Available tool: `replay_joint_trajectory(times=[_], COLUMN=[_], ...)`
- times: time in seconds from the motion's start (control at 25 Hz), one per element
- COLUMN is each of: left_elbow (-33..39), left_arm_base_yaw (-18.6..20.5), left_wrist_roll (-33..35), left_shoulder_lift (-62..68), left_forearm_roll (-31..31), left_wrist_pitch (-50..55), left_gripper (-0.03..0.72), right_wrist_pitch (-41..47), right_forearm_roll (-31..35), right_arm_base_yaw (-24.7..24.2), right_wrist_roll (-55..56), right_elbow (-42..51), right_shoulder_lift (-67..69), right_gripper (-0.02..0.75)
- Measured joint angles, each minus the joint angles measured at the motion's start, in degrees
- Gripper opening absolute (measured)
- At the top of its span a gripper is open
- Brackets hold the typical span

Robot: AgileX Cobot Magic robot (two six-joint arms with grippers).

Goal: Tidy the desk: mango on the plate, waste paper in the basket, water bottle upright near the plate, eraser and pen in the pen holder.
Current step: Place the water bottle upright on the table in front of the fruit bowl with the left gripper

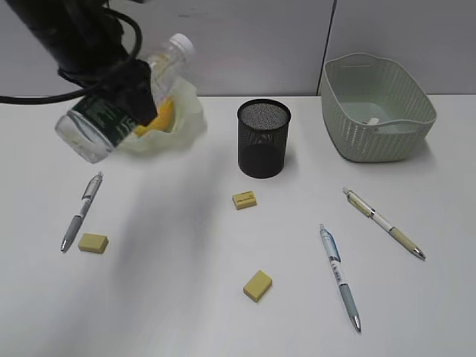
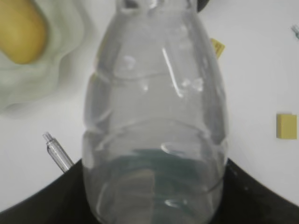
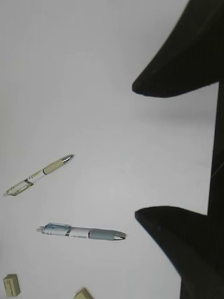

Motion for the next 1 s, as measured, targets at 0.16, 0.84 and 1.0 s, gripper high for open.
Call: replay_joint_trajectory(times=[0.16,0.84,1.0], left_elbow=[13.28,54.02,54.08], left_arm_base_yaw=[3.83,7.66,7.66], left_wrist_roll=[-0.01,-0.17,-0.17], left_shoulder_lift=[-11.13,-32.71,-31.14], left_forearm_roll=[-1.63,-18.88,-19.10], left_wrist_pitch=[-11.59,-74.51,-84.08], left_gripper=[0.496,0.496,0.496], right_wrist_pitch=[0.00,0.00,0.00], right_forearm_roll=[0.00,0.00,0.00], right_arm_base_yaw=[0.00,0.00,0.00], right_wrist_roll=[0.00,0.00,0.00], right_elbow=[0.00,0.00,0.00], right_shoulder_lift=[0.00,0.00,0.00], right_gripper=[0.568,0.568,0.568])
